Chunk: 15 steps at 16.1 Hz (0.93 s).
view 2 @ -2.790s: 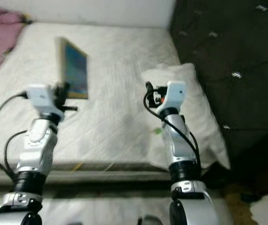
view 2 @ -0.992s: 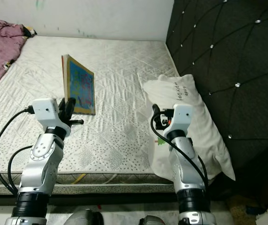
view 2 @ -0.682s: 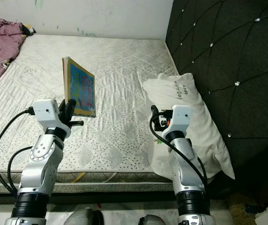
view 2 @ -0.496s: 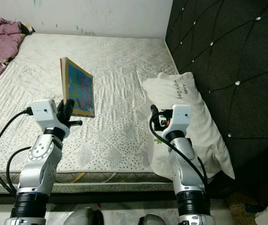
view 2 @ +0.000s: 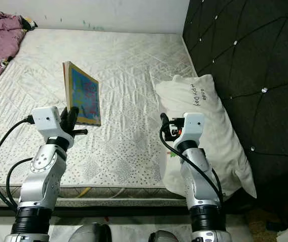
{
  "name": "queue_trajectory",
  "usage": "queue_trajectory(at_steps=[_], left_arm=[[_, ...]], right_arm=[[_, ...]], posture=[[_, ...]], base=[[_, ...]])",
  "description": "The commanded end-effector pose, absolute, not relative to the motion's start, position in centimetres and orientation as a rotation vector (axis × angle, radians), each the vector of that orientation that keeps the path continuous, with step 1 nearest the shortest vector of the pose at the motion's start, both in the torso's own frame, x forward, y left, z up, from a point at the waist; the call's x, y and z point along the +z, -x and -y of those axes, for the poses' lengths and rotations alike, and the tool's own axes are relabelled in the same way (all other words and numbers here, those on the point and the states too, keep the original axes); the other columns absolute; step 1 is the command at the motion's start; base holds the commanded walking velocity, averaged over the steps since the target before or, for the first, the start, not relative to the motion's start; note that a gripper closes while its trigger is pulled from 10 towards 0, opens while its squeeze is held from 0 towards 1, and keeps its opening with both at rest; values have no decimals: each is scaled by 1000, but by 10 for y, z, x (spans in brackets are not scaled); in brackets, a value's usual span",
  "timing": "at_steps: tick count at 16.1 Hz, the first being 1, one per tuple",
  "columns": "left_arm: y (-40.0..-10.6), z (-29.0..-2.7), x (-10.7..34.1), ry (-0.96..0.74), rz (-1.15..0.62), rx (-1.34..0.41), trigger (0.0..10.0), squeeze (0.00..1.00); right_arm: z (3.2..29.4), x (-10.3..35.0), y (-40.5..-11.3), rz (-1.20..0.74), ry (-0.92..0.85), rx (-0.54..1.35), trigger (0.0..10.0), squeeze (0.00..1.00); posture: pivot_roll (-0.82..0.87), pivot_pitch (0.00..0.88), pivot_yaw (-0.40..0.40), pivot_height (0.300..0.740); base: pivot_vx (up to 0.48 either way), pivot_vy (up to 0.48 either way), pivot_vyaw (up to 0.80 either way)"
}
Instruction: Clean up the room
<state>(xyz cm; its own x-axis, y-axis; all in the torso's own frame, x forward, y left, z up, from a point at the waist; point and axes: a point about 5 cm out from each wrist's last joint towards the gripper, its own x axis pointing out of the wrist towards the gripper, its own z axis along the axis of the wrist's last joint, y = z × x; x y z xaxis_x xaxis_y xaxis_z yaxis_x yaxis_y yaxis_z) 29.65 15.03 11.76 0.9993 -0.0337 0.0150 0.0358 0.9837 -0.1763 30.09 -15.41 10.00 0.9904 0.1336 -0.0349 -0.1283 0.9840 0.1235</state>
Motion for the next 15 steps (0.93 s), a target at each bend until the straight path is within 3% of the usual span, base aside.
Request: queue_trajectory(at_steps=[1, 9, 15], left_arm=[[-298, -151, 130, 173, 66, -32, 10000, 0], [-299, -153, 130, 171, 66, -9, 10000, 0], [-300, -161, 130, 163, 64, 38, 10000, 0]], right_arm=[[153, 105, -301, -29, -117, 149, 10000, 0], [151, 107, -303, -28, -116, 161, 10000, 0], [151, 107, -305, -32, -114, 167, 10000, 0]], posture=[[12, 27, -28, 721], [10, 33, -34, 633], [15, 34, -38, 629]], base=[[0, 0, 0], [0, 0, 0], [0, 0, 0]])
